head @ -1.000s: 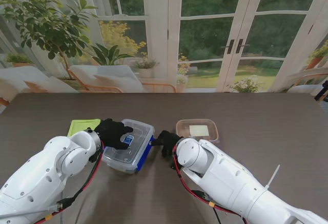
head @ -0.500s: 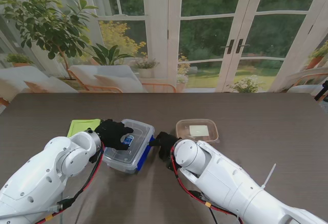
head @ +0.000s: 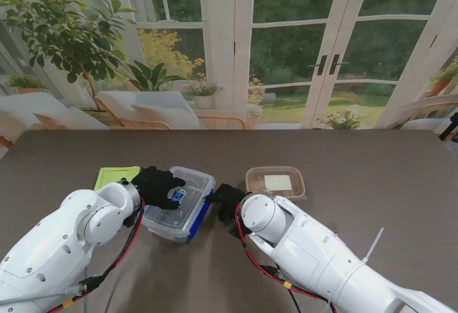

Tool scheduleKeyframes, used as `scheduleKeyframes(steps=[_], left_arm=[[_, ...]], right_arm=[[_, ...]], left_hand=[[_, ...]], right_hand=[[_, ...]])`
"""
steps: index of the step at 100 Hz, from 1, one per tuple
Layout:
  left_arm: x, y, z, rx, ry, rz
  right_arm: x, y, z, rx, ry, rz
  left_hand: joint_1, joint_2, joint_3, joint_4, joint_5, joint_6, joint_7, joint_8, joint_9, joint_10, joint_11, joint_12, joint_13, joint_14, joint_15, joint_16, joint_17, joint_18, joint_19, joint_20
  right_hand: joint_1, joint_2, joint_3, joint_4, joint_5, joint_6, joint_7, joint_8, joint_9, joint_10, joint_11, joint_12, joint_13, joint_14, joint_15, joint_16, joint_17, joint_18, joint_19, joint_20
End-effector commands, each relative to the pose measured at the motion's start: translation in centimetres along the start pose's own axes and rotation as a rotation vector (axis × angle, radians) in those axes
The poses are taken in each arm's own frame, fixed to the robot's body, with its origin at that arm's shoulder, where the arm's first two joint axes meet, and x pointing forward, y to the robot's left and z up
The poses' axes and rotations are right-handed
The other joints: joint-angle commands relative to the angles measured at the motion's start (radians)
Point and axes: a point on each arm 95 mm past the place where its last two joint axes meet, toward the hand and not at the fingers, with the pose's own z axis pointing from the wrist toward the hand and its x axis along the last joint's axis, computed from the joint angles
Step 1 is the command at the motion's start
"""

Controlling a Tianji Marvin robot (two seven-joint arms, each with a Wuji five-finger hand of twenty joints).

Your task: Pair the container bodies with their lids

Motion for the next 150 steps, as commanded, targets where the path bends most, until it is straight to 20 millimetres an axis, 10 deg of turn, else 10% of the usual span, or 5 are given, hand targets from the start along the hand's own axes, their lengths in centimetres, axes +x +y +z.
scheduleKeyframes(steps=[1,37,150], left_arm=[[0.3,1.9,-0.1,-0.067,0.004,-0.012],[0.4,2.0,-0.5,-0.087,0.005,-0.010],[1.0,2.4,-0.5,-0.107,0.006,-0.027]], right_arm=[[-0.3,-1.2,0.2,0.034,-0.009,0.001],[-0.8,-1.3,0.6,-0.004,-0.045,0.015],[-0.7,0.3,-0.2,-0.027,-0.047,0.126]], left_hand=[[-0.028,0.033,-0.023,-0.006,0.028,-0.036,0.019,0.014,0.017,-0.047,-0.014,-0.049,-0.018,0.017,-0.003,0.006,-0.019,-0.004,-0.015,0.021],[-0.025,0.033,-0.030,-0.005,0.042,-0.044,0.022,0.017,0.017,-0.048,-0.015,-0.048,-0.019,0.014,-0.003,0.006,-0.020,-0.006,-0.016,0.020],[-0.024,0.042,-0.045,-0.003,0.042,-0.041,0.018,0.017,0.016,-0.048,-0.019,-0.048,-0.017,0.016,-0.001,0.008,-0.033,-0.007,-0.021,0.021]], right_hand=[[-0.014,0.027,-0.016,0.007,-0.039,-0.037,0.026,0.011,-0.026,0.019,-0.004,-0.005,0.028,0.008,0.006,-0.010,0.203,0.022,0.071,-0.008],[-0.012,0.032,-0.019,0.011,-0.036,-0.010,-0.202,-0.114,-0.047,0.017,0.011,-0.011,0.029,0.006,0.014,-0.011,0.209,0.015,0.075,-0.005],[0.019,0.024,0.009,-0.007,0.104,-0.077,0.473,0.269,-0.280,0.022,0.057,-0.024,-0.011,0.086,-0.228,-0.158,-0.087,0.009,-0.057,0.030]])
